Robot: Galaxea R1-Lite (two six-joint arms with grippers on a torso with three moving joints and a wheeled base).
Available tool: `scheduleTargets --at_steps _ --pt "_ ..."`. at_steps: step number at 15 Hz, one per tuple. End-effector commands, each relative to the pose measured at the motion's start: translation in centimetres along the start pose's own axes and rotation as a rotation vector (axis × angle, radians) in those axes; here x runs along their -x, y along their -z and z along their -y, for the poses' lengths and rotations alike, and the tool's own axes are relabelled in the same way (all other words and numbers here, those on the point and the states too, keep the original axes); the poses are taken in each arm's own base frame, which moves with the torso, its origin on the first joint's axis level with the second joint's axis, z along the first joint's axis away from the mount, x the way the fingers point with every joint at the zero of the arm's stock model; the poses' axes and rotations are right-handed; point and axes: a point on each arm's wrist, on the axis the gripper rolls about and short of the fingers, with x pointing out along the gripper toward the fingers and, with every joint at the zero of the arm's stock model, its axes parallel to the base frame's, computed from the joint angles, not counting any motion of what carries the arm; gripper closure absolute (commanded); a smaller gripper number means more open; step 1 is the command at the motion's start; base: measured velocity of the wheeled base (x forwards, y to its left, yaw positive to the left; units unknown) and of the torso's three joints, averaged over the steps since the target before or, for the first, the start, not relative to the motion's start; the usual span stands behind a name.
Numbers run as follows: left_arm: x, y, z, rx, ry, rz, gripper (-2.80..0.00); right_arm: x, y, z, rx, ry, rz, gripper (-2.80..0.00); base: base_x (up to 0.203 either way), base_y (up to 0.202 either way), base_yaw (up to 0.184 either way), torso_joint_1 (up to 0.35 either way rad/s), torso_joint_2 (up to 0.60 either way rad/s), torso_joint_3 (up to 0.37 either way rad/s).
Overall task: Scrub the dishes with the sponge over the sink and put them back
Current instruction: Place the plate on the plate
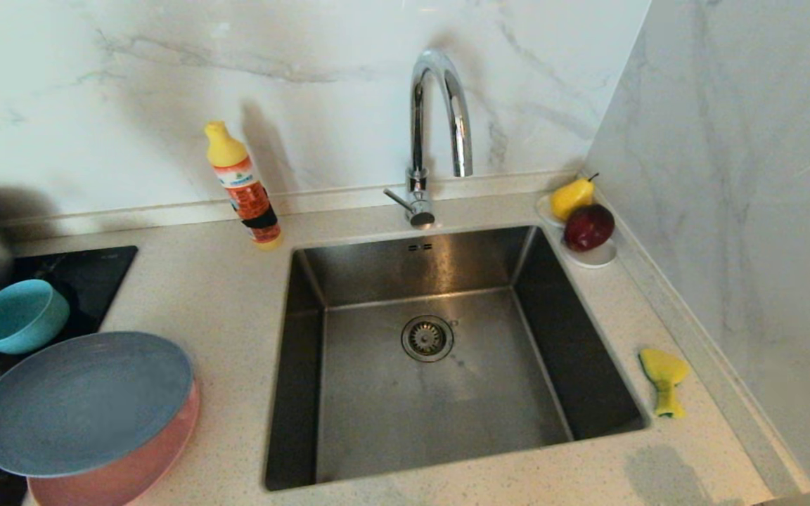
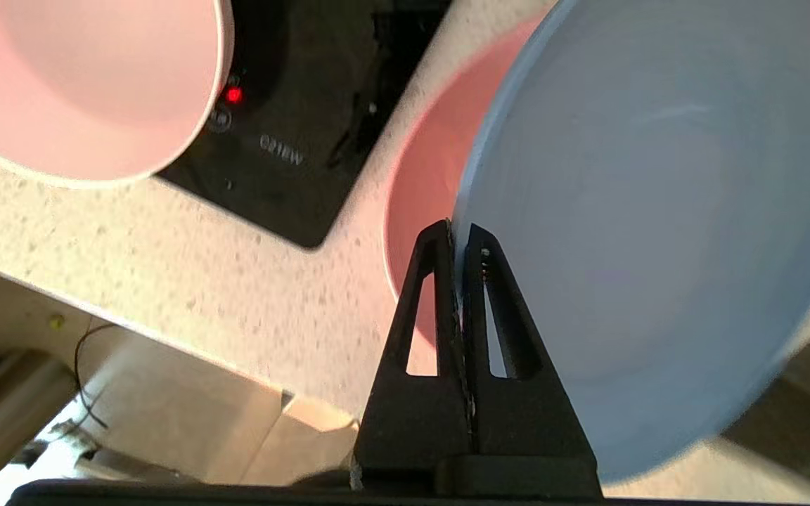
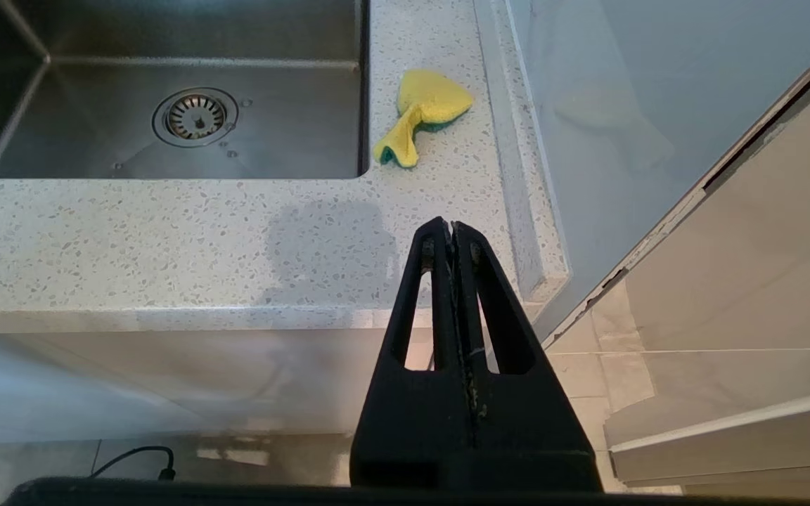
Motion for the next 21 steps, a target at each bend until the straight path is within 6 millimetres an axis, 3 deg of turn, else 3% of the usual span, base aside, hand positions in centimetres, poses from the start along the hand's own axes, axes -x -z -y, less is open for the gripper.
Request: scheduleTargets --at_steps 1,6,13,16,21 --pt "-1.4 0.1 -0.4 0.014 0.005 -0.042 0.00 0.0 0.0 0.0 0.001 -0.001 0.000 0.00 0.000 0.000 0.000 0.000 0.00 0.000" --pt "-3.5 0.1 -0.7 0.018 0.085 -0.055 0.00 0.0 0.0 0.0 0.001 -0.001 0.000 0.00 0.000 0.000 0.000 0.000 0.00 0.000" --pt "-4.5 0.3 -1.1 0.030 0.075 -0.081 0.00 0.0 0.0 0.0 0.000 -0.001 0.000 0.00 0.000 0.000 0.000 0.000 0.00 0.000" --pt "-4.2 0.1 -1.7 0.040 0.065 -0.066 0.00 0.0 0.0 0.0 0.001 -0.001 0.000 0.00 0.000 0.000 0.000 0.000 0.00 0.000" --pt "-1.8 0.7 -1.9 0.057 0.050 -0.029 0.00 0.0 0.0 0.0 0.000 -0.001 0.000 0.00 0.000 0.000 0.000 0.000 0.00 0.000"
